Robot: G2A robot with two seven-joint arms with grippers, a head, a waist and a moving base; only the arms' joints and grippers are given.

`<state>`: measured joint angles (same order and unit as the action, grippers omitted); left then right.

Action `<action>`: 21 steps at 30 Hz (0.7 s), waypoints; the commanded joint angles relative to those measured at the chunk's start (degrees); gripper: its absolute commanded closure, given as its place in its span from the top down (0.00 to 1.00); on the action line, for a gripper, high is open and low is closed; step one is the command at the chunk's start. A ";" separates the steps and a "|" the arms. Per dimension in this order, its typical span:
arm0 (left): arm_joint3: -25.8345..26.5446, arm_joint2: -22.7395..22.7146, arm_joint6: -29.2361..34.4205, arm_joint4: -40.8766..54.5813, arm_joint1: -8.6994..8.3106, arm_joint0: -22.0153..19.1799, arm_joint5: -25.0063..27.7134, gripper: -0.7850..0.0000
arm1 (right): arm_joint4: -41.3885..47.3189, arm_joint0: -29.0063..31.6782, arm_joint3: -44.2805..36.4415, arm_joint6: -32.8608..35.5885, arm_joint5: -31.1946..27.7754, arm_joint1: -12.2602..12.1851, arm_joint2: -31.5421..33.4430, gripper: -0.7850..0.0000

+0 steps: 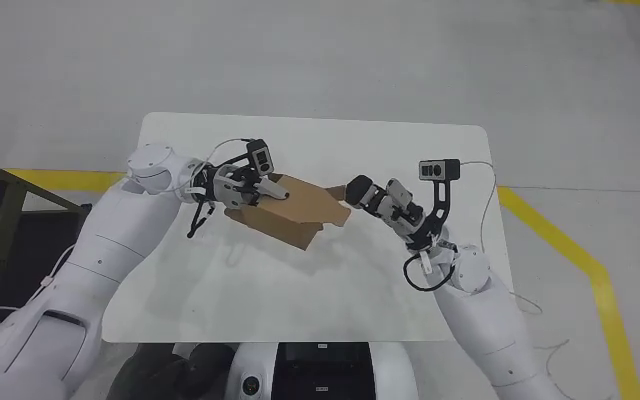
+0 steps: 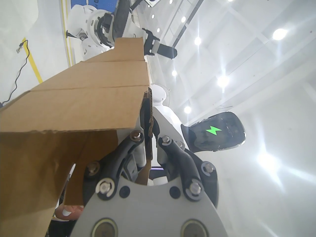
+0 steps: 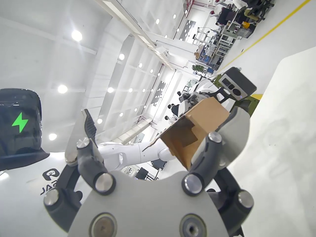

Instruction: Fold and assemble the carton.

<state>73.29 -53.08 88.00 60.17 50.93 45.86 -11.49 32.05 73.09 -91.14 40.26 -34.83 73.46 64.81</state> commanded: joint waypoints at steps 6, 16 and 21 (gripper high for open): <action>-0.07 0.63 0.00 0.60 -0.61 -0.07 0.07 0.00 | 5.95 -2.22 2.48 5.00 -0.01 0.37 -1.34 1.00; -2.76 1.12 0.00 -2.09 -0.41 -1.59 1.73 0.00 | 10.66 -0.45 -0.12 12.07 1.74 0.11 -1.39 1.00; -2.90 0.57 -0.56 -2.71 -0.17 -1.43 2.15 0.00 | 10.83 -0.37 -0.50 12.84 3.06 0.24 -2.34 1.00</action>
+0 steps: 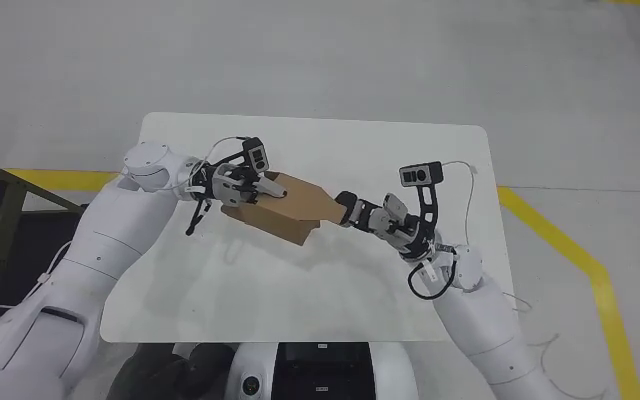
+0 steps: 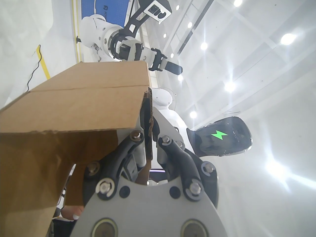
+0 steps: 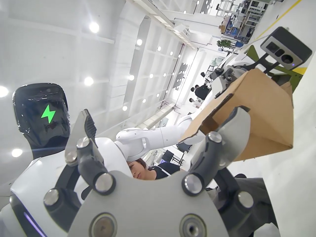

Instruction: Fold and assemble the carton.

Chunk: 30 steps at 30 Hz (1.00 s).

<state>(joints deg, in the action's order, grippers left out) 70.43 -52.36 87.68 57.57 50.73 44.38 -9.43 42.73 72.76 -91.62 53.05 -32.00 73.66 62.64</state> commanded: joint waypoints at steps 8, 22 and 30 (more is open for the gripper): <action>1.00 -1.53 -1.69 -1.56 0.09 0.93 0.58 0.00 | 0.18 -0.56 0.38 -0.55 1.38 0.45 -1.72 1.00; 3.13 -3.74 -2.65 -2.78 0.16 2.56 0.19 0.00 | -0.48 -1.31 1.54 -2.92 -1.13 1.37 -3.73 1.00; 3.89 -4.54 -2.98 -3.14 0.36 3.11 -0.14 0.00 | -0.19 -1.13 1.71 -2.58 -1.81 1.72 -4.69 1.00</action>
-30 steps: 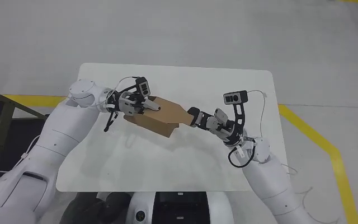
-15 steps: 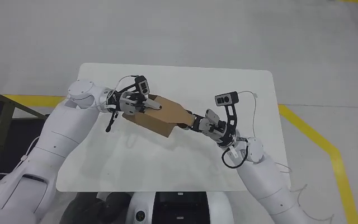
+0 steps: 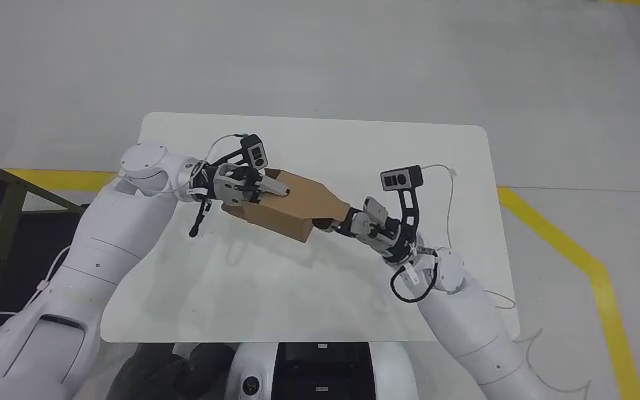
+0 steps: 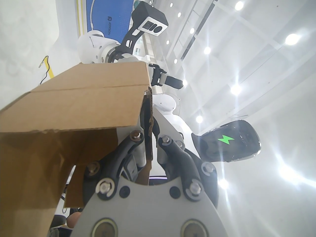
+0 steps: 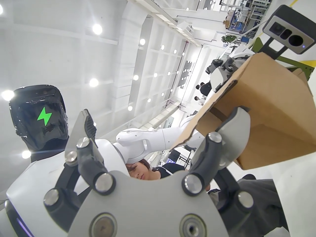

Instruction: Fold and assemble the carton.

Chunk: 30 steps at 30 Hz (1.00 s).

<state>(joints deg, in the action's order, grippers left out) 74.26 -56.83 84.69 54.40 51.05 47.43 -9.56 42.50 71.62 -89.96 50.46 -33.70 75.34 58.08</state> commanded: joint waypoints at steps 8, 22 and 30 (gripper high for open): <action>0.15 -0.71 0.10 -0.05 0.28 0.45 -0.22 0.00 | 0.42 0.02 0.69 0.22 -0.86 0.46 -1.15 1.00; -2.35 -1.90 0.23 -1.58 0.54 0.78 -0.25 0.00 | -0.51 2.88 -2.52 0.36 -1.45 -0.36 3.72 1.00; -2.89 -2.52 -0.07 -2.64 0.67 1.07 0.14 0.00 | -1.36 5.13 -5.55 -1.30 -1.97 -0.97 7.66 1.00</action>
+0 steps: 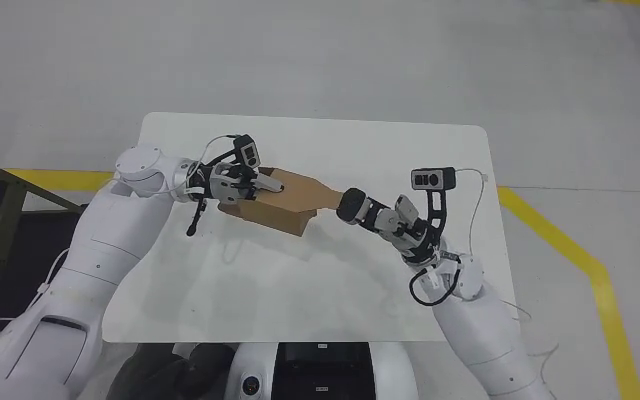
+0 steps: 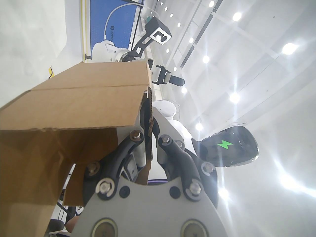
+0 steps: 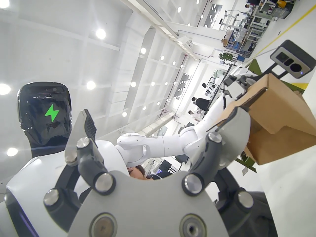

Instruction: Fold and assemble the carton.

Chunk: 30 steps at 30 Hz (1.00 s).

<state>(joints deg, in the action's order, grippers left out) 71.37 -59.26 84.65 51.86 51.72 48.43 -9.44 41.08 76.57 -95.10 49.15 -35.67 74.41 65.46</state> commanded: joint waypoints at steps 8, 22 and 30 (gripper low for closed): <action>0.54 -0.69 -0.55 -0.90 0.10 0.65 0.14 0.00 | -1.68 0.50 -2.79 -0.19 0.24 -0.12 0.38 1.00; 1.47 -1.85 1.98 1.12 0.41 0.87 -0.90 0.00 | -3.94 -1.70 1.23 -1.49 1.59 0.58 -3.46 1.00; 1.22 -1.75 3.35 2.11 0.80 0.58 -1.50 0.00 | -3.91 -3.10 2.52 -1.28 1.48 1.11 -5.91 1.00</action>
<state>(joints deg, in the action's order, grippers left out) 72.59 -61.04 87.95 54.03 52.48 49.05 -10.89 37.18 73.69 -92.78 47.84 -34.20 75.45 59.87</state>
